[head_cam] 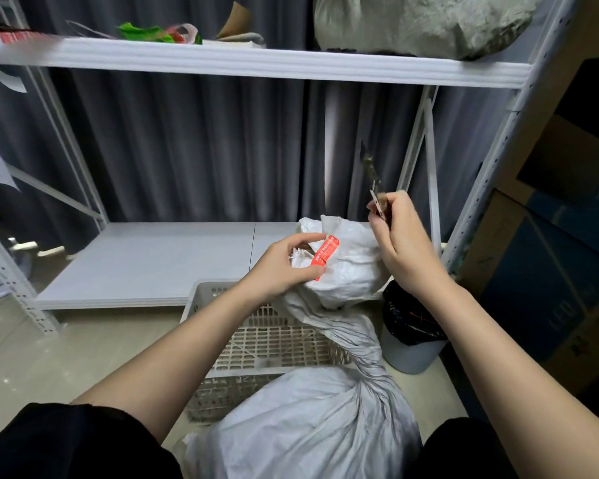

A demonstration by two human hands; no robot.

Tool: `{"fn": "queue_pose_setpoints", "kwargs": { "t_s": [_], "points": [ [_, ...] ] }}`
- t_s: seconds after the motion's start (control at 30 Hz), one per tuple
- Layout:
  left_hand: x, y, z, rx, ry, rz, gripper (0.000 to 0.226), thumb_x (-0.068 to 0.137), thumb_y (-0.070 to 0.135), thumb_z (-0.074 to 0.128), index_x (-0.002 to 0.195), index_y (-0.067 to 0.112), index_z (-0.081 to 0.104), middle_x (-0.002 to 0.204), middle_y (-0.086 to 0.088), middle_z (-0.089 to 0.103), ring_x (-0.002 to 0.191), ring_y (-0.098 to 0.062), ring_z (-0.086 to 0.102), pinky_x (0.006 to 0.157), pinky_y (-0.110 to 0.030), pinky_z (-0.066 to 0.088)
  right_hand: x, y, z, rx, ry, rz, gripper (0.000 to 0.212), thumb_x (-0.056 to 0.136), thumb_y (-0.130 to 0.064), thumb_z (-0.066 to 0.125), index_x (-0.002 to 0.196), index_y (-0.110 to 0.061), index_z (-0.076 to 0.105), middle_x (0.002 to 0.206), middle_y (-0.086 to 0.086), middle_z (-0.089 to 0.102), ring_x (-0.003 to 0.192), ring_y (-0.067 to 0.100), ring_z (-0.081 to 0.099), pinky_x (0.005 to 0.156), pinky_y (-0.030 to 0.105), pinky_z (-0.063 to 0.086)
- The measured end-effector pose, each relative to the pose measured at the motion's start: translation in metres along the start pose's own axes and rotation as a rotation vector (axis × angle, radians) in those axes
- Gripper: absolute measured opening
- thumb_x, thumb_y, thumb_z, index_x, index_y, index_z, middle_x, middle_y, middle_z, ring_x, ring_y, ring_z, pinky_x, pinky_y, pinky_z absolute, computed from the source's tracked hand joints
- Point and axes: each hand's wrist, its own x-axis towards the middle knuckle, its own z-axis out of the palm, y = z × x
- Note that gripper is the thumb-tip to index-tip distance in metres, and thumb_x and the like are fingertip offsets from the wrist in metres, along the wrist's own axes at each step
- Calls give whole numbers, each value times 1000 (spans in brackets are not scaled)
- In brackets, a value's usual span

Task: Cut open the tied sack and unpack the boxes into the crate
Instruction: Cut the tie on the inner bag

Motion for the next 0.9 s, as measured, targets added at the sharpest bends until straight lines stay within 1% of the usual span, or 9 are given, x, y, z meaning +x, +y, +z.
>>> {"fn": "queue_pose_setpoints", "kwargs": {
  "t_s": [0.1, 0.2, 0.3, 0.37, 0.43, 0.53, 0.67, 0.77, 0.9],
  "points": [
    [1, 6, 5, 0, -5, 25, 51, 77, 3, 74, 121, 24, 60, 95, 12, 60, 82, 7, 54, 81, -3, 39, -3, -12, -6, 89, 199, -122, 30, 97, -15, 41, 125, -9, 49, 98, -2, 54, 83, 8, 52, 80, 18, 41],
    [-1, 5, 9, 2, 8, 29, 51, 77, 3, 74, 121, 24, 60, 98, 15, 60, 86, 5, 55, 83, -4, 39, 4, -23, -10, 459, 332, -67, 33, 102, -14, 35, 134, -22, 42, 78, 7, 57, 55, 14, 48, 55, 23, 43],
    [-2, 2, 10, 4, 46, 25, 51, 77, 4, 74, 121, 23, 59, 102, 18, 59, 96, 3, 54, 86, -3, 37, 16, -21, -24, 654, 177, 173, 27, 103, -20, 35, 121, -27, 53, 64, 0, 48, 39, 5, 35, 38, 18, 25],
    [-2, 1, 10, 2, 67, 17, 50, 77, 4, 74, 120, 24, 58, 102, 20, 58, 97, 5, 54, 85, -1, 36, 12, -17, -33, 333, -94, 151, 22, 101, -24, 42, 111, -27, 61, 70, -7, 54, 52, 0, 48, 49, 14, 34],
    [-1, 0, 10, -12, 84, 0, 50, 76, 5, 75, 119, 27, 58, 102, 20, 58, 97, 7, 53, 83, 1, 36, -4, -13, -36, 7, -344, 15, 19, 99, -33, 44, 107, -30, 61, 89, -12, 65, 84, -2, 58, 75, 17, 43],
    [0, -3, 7, -63, 115, -41, 51, 76, 4, 75, 118, 28, 58, 107, 15, 60, 92, 16, 55, 79, 3, 37, -23, -10, -37, -129, -504, 17, 28, 97, -43, 37, 111, -31, 59, 106, -23, 67, 104, -1, 58, 92, 28, 43],
    [-1, -7, 8, -131, 127, -79, 50, 76, 0, 73, 120, 21, 60, 109, 8, 64, 87, 13, 59, 80, -2, 43, -33, -4, -42, -173, -577, 68, 23, 96, -44, 37, 116, -32, 39, 100, -30, 68, 100, -9, 57, 86, 19, 42],
    [-1, -7, 8, -143, 125, -97, 47, 77, 0, 73, 118, 18, 59, 110, 6, 64, 95, 0, 59, 84, -4, 43, -35, -1, -41, -200, -548, 63, 19, 96, -45, 38, 104, -29, 44, 97, -24, 67, 95, 0, 59, 81, 26, 44],
    [-1, -6, 3, -160, 115, -81, 51, 78, -1, 71, 112, 35, 58, 112, 10, 61, 97, 5, 57, 90, -7, 43, -37, 0, -42, -384, -478, 53, 18, 97, -44, 38, 101, -30, 47, 93, -14, 61, 88, 14, 60, 71, 33, 43]
  ]
}}
